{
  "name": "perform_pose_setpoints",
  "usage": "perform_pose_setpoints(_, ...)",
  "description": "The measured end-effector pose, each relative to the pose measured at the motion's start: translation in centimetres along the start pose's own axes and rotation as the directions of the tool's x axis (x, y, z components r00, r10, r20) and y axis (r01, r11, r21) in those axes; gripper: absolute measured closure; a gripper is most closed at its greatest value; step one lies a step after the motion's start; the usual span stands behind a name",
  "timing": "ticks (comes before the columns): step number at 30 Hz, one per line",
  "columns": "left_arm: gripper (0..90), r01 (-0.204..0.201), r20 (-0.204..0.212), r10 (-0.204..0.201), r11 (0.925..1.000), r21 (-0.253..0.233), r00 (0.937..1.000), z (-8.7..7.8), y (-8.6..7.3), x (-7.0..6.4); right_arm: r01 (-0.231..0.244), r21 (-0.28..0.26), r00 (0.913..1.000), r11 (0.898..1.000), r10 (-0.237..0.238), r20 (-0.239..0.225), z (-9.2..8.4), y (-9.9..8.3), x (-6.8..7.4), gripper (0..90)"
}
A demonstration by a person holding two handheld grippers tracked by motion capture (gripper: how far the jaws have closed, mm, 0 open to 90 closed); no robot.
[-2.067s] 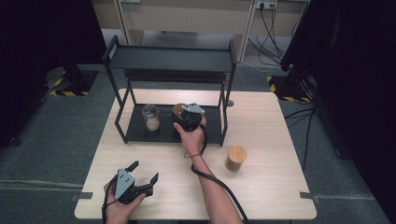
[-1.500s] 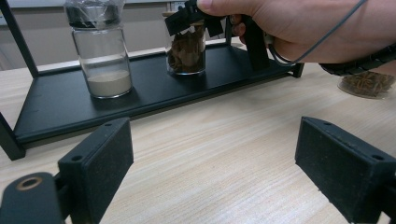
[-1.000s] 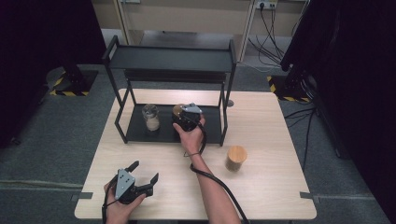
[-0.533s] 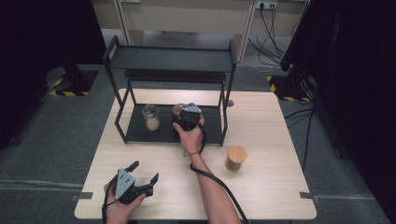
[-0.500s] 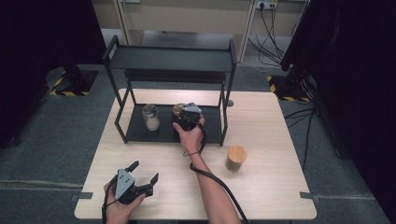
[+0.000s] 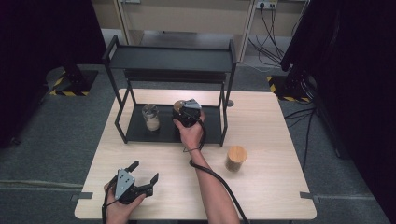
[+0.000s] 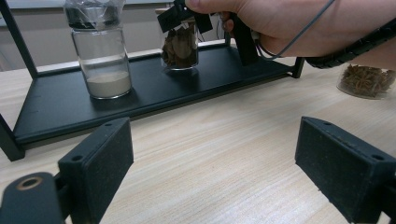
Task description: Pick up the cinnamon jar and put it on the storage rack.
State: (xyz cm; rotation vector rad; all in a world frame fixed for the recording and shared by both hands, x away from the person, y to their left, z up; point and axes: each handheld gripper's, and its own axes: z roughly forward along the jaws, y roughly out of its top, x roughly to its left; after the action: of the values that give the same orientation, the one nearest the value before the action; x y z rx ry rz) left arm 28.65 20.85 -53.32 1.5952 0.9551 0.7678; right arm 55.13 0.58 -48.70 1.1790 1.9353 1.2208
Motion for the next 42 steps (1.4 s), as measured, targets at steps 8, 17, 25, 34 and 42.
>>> perform_pose_setpoints(8, 11.0, 0.001, 0.0, -0.001, 1.0, -0.002, 1.0, 0.0, 0.0, 0.0, -0.001, 0.008, 1.0, 1.0, 0.001, 0.005, 0.3, -0.3, -0.1, 26.2)
perform_pose_setpoints(17, 11.0, -0.004, -0.001, 0.004, 1.0, -0.001, 1.0, 0.0, 0.0, 0.0, 0.012, 0.007, 0.9999, 1.0, -0.012, 0.0, 0.1, -0.6, 0.2, 26.0)
perform_pose_setpoints(25, 11.0, -0.004, -0.001, 0.004, 1.0, -0.001, 1.0, 0.0, 0.0, -0.1, 0.013, 0.009, 0.9999, 1.0, -0.013, -0.008, -0.1, -0.7, 0.1, 24.8)
perform_pose_setpoints(34, 11.0, -0.003, -0.001, 0.003, 1.0, -0.003, 1.0, 0.0, 0.0, -0.1, 0.019, 0.017, 0.9996, 1.0, -0.018, -0.024, -0.4, -0.6, 0.3, 16.7)
perform_pose_setpoints(42, 11.0, -0.003, -0.002, 0.003, 1.0, -0.002, 1.0, 0.0, 0.0, -0.1, -0.001, 0.019, 0.999, 1.0, 0.002, -0.044, -1.0, -0.6, 0.2, 6.1)
